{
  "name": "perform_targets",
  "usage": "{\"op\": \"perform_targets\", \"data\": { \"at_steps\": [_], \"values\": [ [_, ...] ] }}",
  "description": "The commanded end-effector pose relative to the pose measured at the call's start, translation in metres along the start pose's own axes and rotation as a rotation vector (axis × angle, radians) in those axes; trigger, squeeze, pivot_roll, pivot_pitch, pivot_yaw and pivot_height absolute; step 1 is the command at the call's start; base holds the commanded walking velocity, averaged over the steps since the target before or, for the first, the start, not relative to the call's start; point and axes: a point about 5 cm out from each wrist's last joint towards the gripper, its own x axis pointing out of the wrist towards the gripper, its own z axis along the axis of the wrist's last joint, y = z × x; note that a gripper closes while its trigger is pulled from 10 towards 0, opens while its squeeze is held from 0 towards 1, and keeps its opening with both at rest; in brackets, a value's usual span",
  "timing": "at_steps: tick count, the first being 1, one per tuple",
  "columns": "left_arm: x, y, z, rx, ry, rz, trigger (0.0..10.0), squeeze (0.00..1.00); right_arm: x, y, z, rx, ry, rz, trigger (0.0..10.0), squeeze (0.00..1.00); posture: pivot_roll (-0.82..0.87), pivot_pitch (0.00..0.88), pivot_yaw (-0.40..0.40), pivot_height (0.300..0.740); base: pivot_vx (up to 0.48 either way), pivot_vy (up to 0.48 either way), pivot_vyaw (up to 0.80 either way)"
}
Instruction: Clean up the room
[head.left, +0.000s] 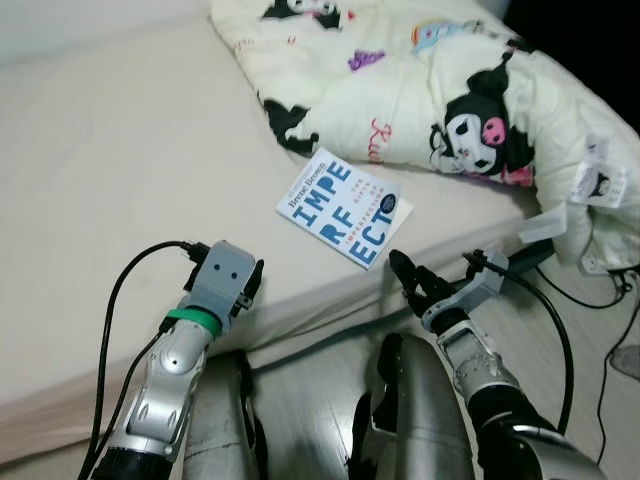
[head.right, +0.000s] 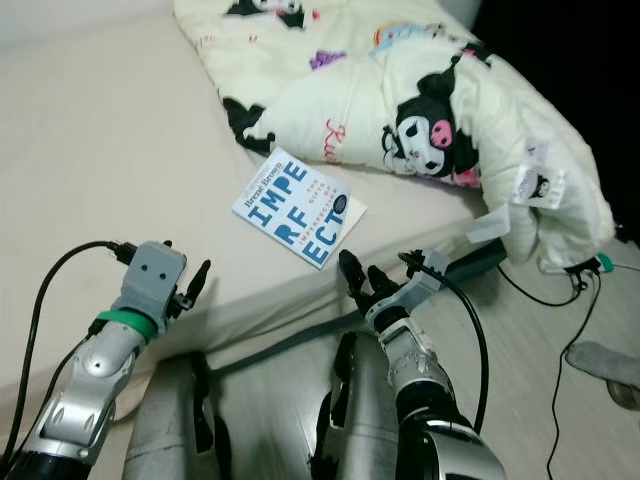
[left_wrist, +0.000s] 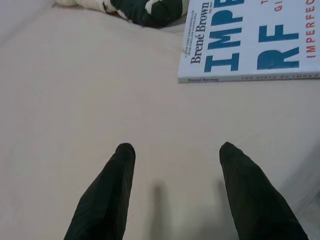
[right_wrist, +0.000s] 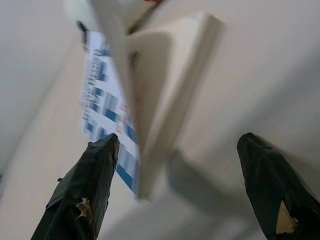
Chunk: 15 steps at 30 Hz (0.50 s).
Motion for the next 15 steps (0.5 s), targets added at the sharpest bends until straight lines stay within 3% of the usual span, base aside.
{"op": "perform_targets", "data": {
  "at_steps": [1,6,15],
  "values": [
    [-0.005,0.003,-0.005,0.006,0.03,0.001,10.0,0.0,0.0,0.002,-0.004,0.02,0.012,0.013,10.0,0.0,0.18,0.273,0.087,0.56,0.0,0.0,0.0],
    [-0.008,0.005,0.0,0.009,0.036,0.003,10.0,0.0,0.014,0.016,0.009,0.002,-0.024,0.074,10.0,0.0,0.19,0.281,0.085,0.56,0.0,0.0,0.0],
    [-0.011,0.007,0.002,0.01,0.045,0.003,10.0,0.0,0.014,0.013,0.004,0.026,0.012,0.047,10.0,0.0,0.19,0.286,0.088,0.56,0.0,0.0,0.0]
  ]
}}
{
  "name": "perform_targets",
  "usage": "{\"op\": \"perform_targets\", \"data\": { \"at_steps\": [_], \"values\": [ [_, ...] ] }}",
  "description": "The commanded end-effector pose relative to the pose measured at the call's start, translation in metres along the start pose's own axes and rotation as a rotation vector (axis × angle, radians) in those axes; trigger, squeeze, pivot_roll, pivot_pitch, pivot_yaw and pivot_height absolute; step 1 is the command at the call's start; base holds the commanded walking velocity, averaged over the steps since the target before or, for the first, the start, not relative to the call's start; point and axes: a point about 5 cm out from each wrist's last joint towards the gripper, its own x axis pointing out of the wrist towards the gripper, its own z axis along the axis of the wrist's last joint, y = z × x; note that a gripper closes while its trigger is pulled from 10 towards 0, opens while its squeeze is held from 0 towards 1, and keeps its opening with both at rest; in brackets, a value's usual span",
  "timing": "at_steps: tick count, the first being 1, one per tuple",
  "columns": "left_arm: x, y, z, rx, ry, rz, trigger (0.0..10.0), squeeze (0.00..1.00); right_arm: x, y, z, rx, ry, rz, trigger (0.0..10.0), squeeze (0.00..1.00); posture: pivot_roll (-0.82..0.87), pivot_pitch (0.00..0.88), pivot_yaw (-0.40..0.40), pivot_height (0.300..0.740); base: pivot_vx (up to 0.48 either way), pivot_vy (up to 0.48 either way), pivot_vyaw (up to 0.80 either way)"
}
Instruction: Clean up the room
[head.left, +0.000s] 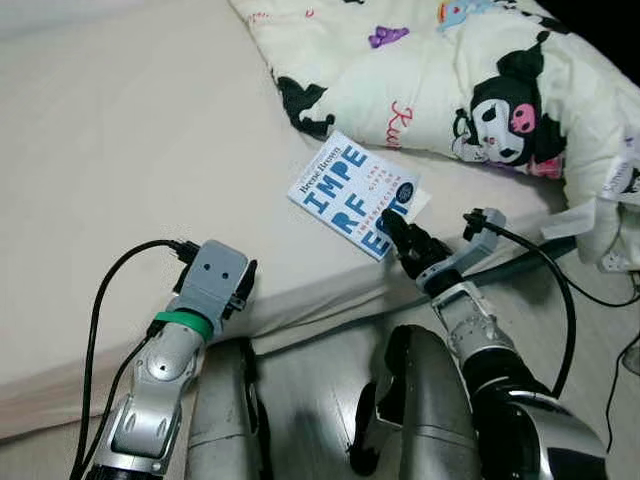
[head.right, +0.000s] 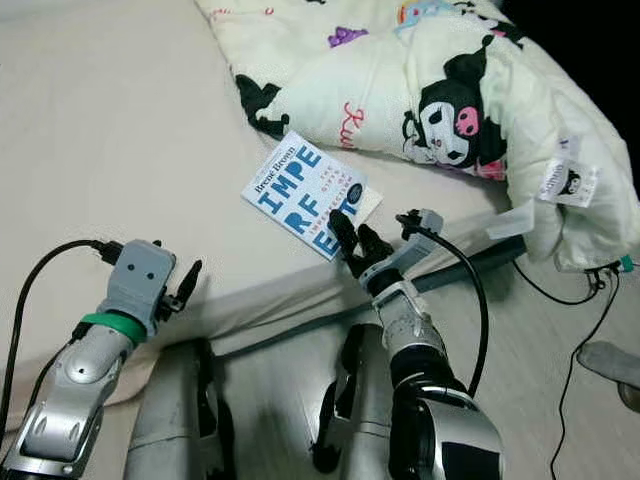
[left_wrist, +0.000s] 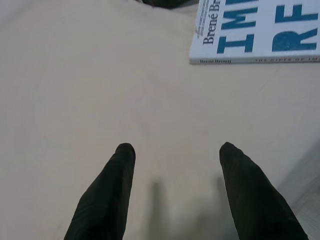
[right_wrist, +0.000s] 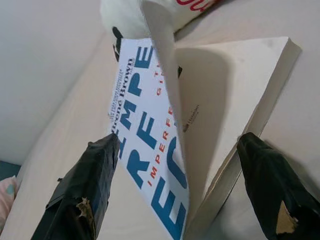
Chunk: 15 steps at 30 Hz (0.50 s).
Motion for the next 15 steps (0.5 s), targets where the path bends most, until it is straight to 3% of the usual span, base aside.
{"op": "perform_targets", "data": {
  "at_steps": [1,15],
  "values": [
    [-0.005,0.001,-0.004,0.004,0.03,-0.003,10.0,0.0,-0.007,-0.006,-0.016,0.058,0.061,-0.042,10.0,0.0,0.2,0.297,0.089,0.56,0.0,0.0,0.0],
    [-0.016,0.002,-0.003,0.014,0.06,-0.016,10.0,0.0,-0.007,-0.008,-0.021,0.123,0.044,-0.091,10.0,0.0,0.23,0.327,0.104,0.56,0.0,0.0,0.0]
  ]
}}
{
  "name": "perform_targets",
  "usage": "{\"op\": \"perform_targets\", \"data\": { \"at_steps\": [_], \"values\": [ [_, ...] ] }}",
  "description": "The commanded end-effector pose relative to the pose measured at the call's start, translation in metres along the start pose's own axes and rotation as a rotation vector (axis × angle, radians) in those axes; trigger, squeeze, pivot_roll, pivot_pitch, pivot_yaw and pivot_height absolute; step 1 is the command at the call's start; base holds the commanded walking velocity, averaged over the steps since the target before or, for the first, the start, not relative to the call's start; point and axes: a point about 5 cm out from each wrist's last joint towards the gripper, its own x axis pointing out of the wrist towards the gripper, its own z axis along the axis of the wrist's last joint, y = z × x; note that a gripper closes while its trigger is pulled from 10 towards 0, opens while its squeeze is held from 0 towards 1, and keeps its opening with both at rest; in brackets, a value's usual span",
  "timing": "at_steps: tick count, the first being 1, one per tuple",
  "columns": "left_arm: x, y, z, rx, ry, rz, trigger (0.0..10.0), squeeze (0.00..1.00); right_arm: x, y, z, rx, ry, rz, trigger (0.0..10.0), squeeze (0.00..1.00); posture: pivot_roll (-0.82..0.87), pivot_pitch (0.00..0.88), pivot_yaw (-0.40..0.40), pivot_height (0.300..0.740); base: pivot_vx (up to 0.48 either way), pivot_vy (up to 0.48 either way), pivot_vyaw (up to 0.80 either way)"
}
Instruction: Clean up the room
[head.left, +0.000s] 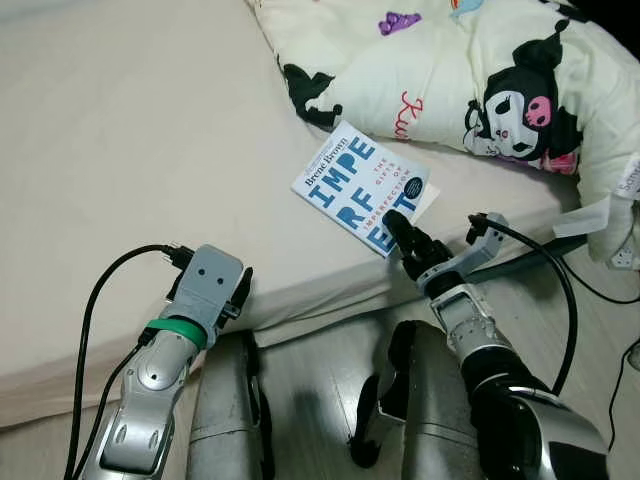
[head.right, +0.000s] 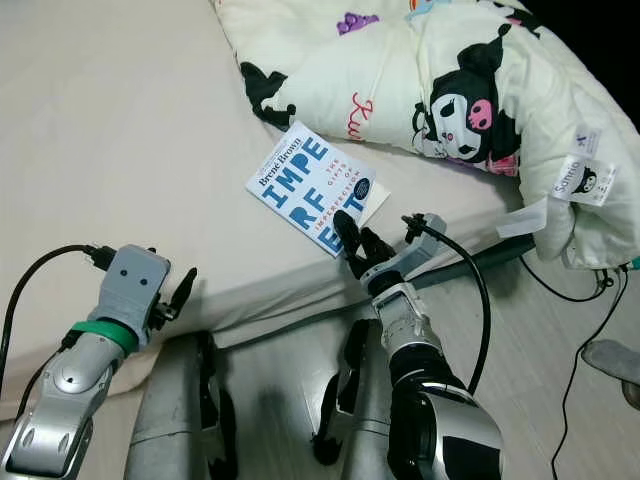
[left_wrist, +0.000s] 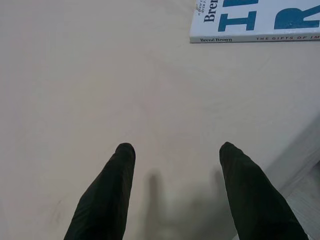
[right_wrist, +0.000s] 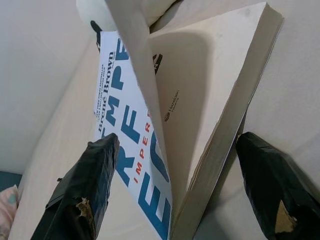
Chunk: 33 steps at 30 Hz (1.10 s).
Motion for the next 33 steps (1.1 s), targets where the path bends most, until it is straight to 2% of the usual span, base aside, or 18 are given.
{"op": "perform_targets", "data": {
  "at_steps": [1,3,4,6,7,8,9,13,14,15,17,18,24,28,29,31,33],
  "values": [
    [-0.005,-0.001,-0.007,0.008,0.036,-0.007,10.0,0.0,-0.007,-0.007,-0.017,0.051,0.055,-0.051,10.0,0.0,0.23,0.327,0.104,0.56,0.0,0.0,0.0],
    [-0.007,0.0,-0.006,0.014,0.04,-0.007,10.0,0.0,-0.003,-0.001,-0.016,0.102,0.058,-0.004,10.0,0.0,0.25,0.334,0.106,0.56,0.0,0.0,0.0],
    [-0.008,0.001,-0.005,0.017,0.043,-0.006,10.0,0.0,0.0,0.003,-0.015,0.13,0.065,0.033,8.2,0.0,0.26,0.337,0.107,0.56,0.0,0.0,0.0],
    [-0.008,0.001,-0.005,0.017,0.043,-0.006,10.0,0.0,0.0,0.003,-0.015,0.13,0.065,0.033,8.2,0.0,0.26,0.337,0.107,0.56,0.0,0.0,0.0],
    [-0.009,0.001,-0.005,0.018,0.045,-0.005,10.0,0.0,0.002,0.006,-0.015,0.146,0.07,0.058,3.9,0.0,0.26,0.337,0.107,0.56,0.0,0.0,0.0],
    [-0.011,0.002,-0.005,0.02,0.05,-0.002,10.0,0.0,0.005,0.011,-0.014,0.179,0.078,0.095,2.8,0.0,0.27,0.34,0.103,0.56,0.0,0.0,0.0],
    [-0.012,0.003,-0.005,0.021,0.054,-0.001,10.0,0.0,0.007,0.014,-0.013,0.206,0.084,0.122,2.5,0.0,0.27,0.341,0.103,0.56,0.0,0.0,0.0],
    [-0.014,0.003,-0.006,0.023,0.061,0.002,10.0,0.0,0.011,0.02,-0.013,0.261,0.083,0.166,2.4,0.0,0.28,0.34,0.101,0.56,0.0,0.0,0.0],
    [-0.015,0.003,-0.006,0.024,0.062,0.003,10.0,0.0,0.012,0.022,-0.012,0.277,0.076,0.177,1.3,0.0,0.28,0.34,0.102,0.56,0.0,0.0,0.0],
    [-0.015,0.003,-0.006,0.024,0.063,0.004,10.0,0.0,0.013,0.023,-0.01,0.291,0.065,0.182,0.8,0.0,0.28,0.338,0.103,0.56,0.0,0.0,0.0],
    [-0.015,0.004,-0.006,0.025,0.064,0.004,10.0,0.0,0.013,0.023,-0.009,0.299,0.059,0.184,0.8,0.0,0.28,0.338,0.103,0.56,0.0,0.0,0.0],
    [-0.015,0.004,-0.006,0.026,0.066,0.004,10.0,0.0,0.014,0.023,-0.007,0.32,0.04,0.184,0.0,0.0,0.28,0.332,0.104,0.56,0.0,0.0,0.0],
    [-0.014,0.005,-0.005,0.029,0.069,0.007,10.0,0.0,0.015,0.023,0.001,0.374,-0.003,0.206,0.0,0.0,0.28,0.324,0.103,0.56,0.0,0.0,0.0],
    [-0.01,0.005,-0.005,0.027,0.067,0.011,10.0,0.0,0.017,0.028,0.008,0.402,-0.026,0.273,0.0,0.0,0.27,0.309,0.096,0.56,0.0,0.0,0.0],
    [-0.008,0.004,-0.005,0.024,0.063,0.013,10.0,0.0,0.018,0.032,0.013,0.418,-0.04,0.325,0.0,0.0,0.26,0.301,0.092,0.56,0.0,0.0,0.0],
    [-0.008,0.004,-0.005,0.024,0.063,0.013,10.0,0.0,0.018,0.032,0.013,0.418,-0.04,0.325,0.0,0.0,0.26,0.301,0.092,0.56,0.0,0.0,0.0],
    [0.0,0.0,-0.002,0.009,0.044,0.018,10.0,0.0,0.02,0.043,0.023,0.421,-0.051,0.453,0.0,0.0,0.22,0.263,0.07,0.56,0.0,0.0,0.0]
  ]
}}
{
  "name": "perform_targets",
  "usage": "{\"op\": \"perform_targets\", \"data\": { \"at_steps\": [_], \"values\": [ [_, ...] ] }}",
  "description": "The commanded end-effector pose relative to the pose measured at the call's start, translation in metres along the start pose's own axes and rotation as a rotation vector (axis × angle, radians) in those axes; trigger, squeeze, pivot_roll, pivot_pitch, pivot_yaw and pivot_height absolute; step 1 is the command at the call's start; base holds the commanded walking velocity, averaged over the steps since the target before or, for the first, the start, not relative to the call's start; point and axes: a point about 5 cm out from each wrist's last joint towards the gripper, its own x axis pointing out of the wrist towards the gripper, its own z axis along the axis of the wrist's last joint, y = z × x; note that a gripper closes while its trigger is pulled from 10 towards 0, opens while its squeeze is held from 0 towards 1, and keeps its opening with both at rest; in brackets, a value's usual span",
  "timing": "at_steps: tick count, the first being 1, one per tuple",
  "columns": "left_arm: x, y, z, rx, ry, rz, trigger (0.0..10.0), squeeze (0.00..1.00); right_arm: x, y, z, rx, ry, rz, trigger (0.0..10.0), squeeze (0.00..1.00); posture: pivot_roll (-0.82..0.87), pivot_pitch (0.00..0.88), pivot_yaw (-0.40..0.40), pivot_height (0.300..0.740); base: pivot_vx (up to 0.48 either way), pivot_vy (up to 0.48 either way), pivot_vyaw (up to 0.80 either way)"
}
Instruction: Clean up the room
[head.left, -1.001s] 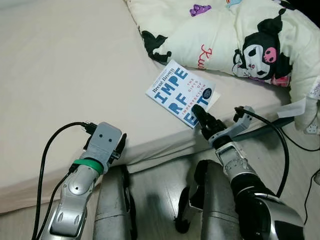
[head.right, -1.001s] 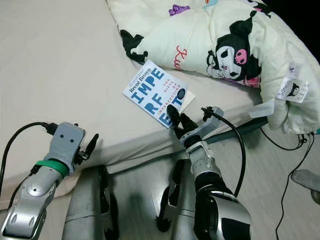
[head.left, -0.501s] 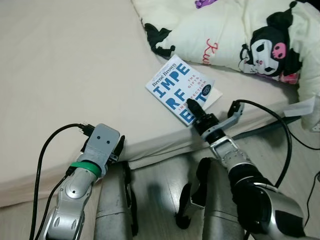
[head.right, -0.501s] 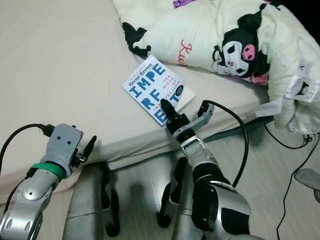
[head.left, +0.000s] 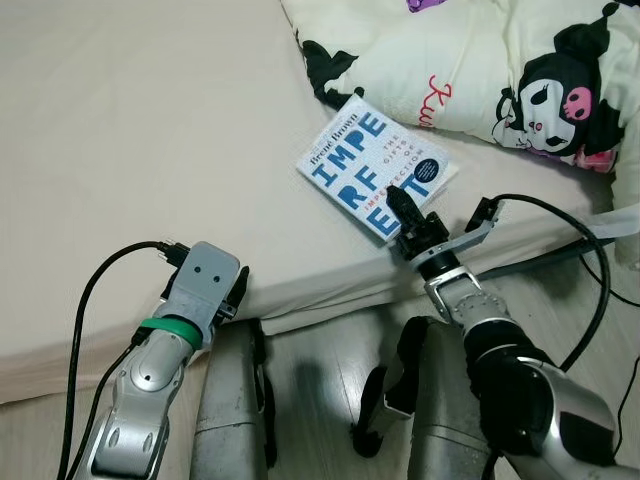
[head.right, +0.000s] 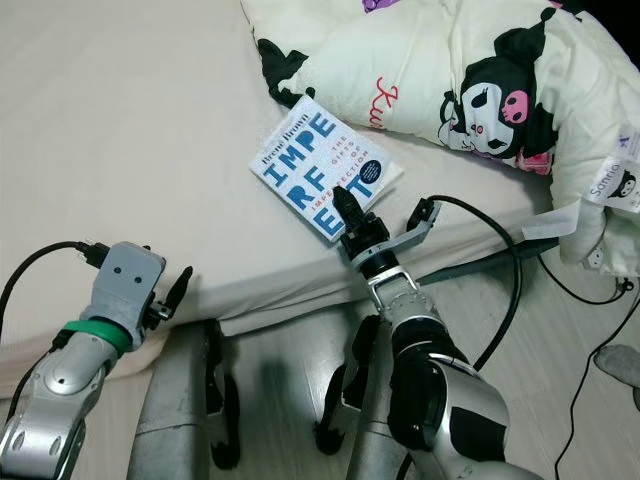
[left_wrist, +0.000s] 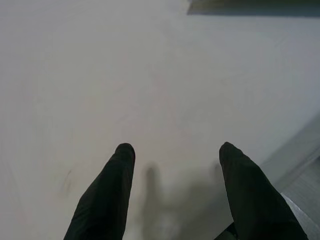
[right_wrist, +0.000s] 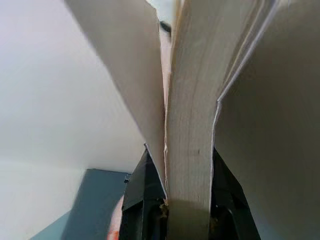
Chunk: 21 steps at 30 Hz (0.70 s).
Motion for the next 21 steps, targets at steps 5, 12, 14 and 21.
{"op": "perform_targets", "data": {
  "at_steps": [5,12,14,21],
  "values": [
    [0.016,-0.008,0.001,-0.028,-0.014,0.01,10.0,0.0,0.012,0.03,0.004,-0.036,0.07,0.281,0.0,0.0,0.19,0.229,0.051,0.56,0.0,0.0,0.0],
    [0.027,-0.008,0.02,-0.111,-0.081,0.034,10.0,0.0,0.008,0.047,0.003,-0.424,0.143,0.248,10.0,0.0,0.11,0.167,0.018,0.56,0.0,0.0,0.0],
    [0.029,-0.007,0.026,-0.158,-0.096,0.047,10.0,0.0,0.003,0.047,0.006,-0.56,0.134,0.189,10.0,0.0,0.09,0.15,0.008,0.56,0.0,0.0,0.0],
    [0.036,-0.001,0.045,-0.298,-0.159,0.09,10.0,0.0,-0.026,0.038,0.015,-0.915,0.086,-0.015,10.0,0.0,0.04,0.108,-0.016,0.56,0.0,0.0,0.0]
  ]
}}
